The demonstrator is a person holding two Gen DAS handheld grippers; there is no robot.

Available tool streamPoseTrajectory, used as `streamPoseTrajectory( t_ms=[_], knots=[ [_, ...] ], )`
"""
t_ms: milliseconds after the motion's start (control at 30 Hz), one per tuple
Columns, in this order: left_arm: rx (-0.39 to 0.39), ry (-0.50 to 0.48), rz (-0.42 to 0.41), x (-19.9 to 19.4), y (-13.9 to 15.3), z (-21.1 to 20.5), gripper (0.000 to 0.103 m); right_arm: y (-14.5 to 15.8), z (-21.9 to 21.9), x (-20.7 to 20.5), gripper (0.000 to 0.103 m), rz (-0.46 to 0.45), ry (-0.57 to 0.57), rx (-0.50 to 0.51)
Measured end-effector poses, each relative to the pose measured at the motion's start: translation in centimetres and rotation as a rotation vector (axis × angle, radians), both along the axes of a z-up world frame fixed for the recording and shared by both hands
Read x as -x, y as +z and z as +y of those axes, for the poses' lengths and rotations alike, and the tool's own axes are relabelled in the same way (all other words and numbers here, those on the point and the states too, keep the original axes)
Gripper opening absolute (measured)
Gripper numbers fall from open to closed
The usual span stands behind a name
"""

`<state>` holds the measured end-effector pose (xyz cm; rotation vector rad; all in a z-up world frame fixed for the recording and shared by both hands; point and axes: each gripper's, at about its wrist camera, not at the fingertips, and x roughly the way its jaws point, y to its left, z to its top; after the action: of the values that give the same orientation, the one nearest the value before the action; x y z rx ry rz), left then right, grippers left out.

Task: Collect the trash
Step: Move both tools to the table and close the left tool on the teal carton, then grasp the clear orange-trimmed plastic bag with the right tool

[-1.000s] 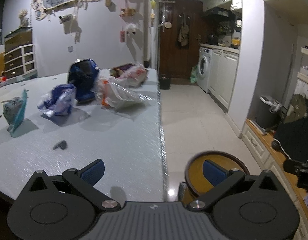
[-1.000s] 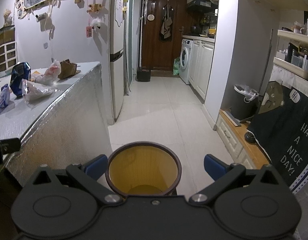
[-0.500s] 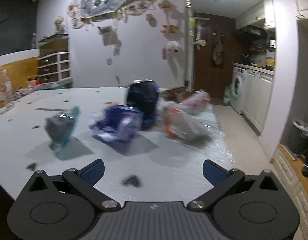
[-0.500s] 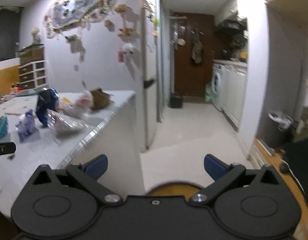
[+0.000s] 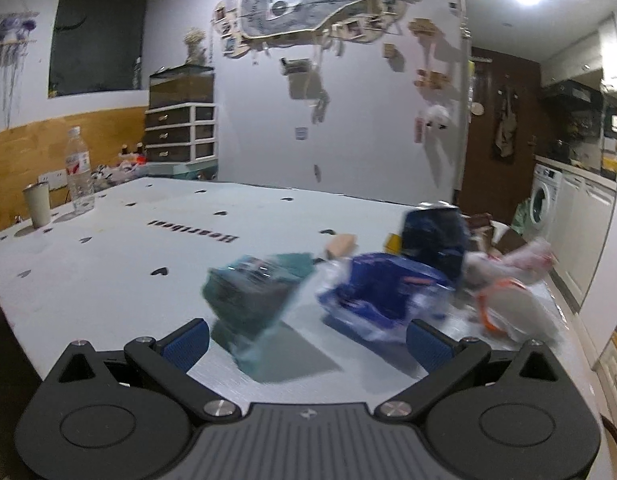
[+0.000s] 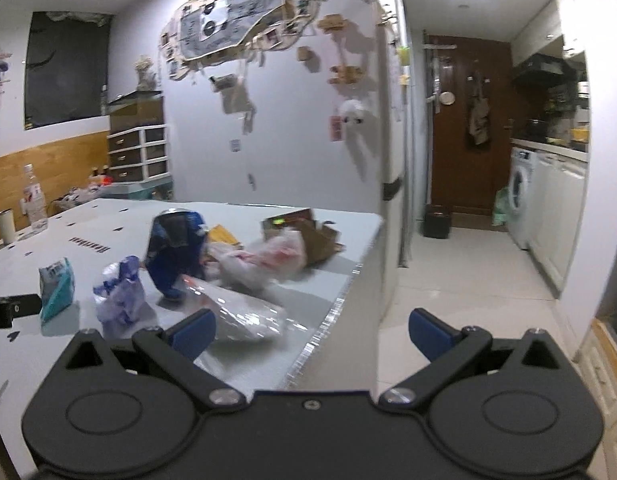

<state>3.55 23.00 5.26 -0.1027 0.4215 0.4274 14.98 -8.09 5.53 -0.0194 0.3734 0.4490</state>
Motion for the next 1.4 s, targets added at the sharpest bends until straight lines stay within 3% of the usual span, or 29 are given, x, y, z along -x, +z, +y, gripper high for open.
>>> streamPoseTrajectory(
  t_ms=[167,400,467,633,800,1000,1067,1200,1267,1400],
  knots=[
    [0.130,0.025,-0.021,-1.2,0.2,4.4,0.103,-0.7,3.1,-1.9,0.103,0.009,0.015,0.021],
    [0.448,0.116,-0.089,-3.7,-0.1,10.4,0.103,-2.2,5.9,-3.9,0.103,0.077,0.045,0.030],
    [0.499,0.146,-0.095,-5.1,-0.5,11.7,0.103,-2.5,6.7,-4.2,0.103,0.079,0.058,0.037],
    [0.530,0.210,-0.042,-8.1,-1.4,13.0,0.103,-2.7,7.7,-5.0,0.102,0.081,0.066,0.054],
    [0.535,0.231,0.047,-9.9,-2.8,13.1,0.103,-2.9,7.9,-5.7,0.090,0.103,0.084,0.046],
    [0.468,0.229,0.038,-9.3,-3.2,12.2,0.101,-3.4,9.2,-6.1,0.081,0.116,0.116,0.103],
    [0.435,0.238,0.042,-9.0,-3.3,11.8,0.092,-3.6,9.8,-6.4,0.078,0.115,0.115,0.126],
    [0.364,0.217,0.059,-8.4,-3.4,10.8,0.079,-3.7,10.1,-6.8,0.056,0.136,0.097,0.128],
    [0.346,0.187,0.063,-8.0,-3.5,10.3,0.069,-3.6,9.8,-6.4,0.050,0.126,0.092,0.137],
    [0.313,0.122,0.070,-7.2,-3.6,9.1,0.063,-3.0,9.0,-5.4,0.029,0.091,0.087,0.156]
  ],
)
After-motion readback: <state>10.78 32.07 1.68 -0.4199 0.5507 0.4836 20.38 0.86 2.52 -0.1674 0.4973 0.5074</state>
